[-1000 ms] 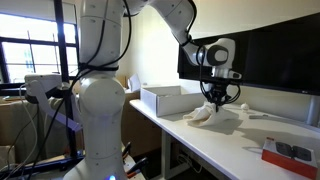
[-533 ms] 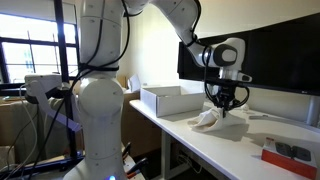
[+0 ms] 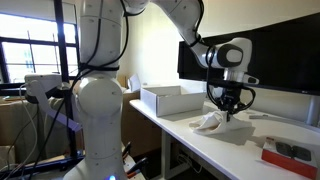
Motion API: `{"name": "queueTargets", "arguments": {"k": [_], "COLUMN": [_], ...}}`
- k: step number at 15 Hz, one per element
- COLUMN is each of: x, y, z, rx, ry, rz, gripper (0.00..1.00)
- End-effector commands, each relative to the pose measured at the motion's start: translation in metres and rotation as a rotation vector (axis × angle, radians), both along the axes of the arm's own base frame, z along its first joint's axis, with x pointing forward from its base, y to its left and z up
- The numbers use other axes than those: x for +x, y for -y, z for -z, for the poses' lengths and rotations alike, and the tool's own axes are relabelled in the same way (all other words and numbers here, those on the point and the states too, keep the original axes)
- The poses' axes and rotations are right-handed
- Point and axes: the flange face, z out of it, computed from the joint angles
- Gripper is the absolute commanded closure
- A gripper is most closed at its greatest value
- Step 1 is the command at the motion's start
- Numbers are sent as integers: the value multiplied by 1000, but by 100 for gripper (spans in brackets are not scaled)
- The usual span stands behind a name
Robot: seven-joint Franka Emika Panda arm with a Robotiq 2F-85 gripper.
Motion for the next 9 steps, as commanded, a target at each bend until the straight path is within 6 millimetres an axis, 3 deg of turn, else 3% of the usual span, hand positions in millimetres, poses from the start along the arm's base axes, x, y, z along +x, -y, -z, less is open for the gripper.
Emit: {"name": "queueTargets", "arguments": {"k": [1, 2, 3, 9], "x": [-11, -12, -12, -12], "y": [5, 5, 5, 6], "z": [-4, -4, -4, -3], "rx": [-15, -8, -6, 0], "ry": [-14, -24, -25, -46], "rz": [27, 30, 26, 33], "gripper": [95, 57, 56, 19]}}
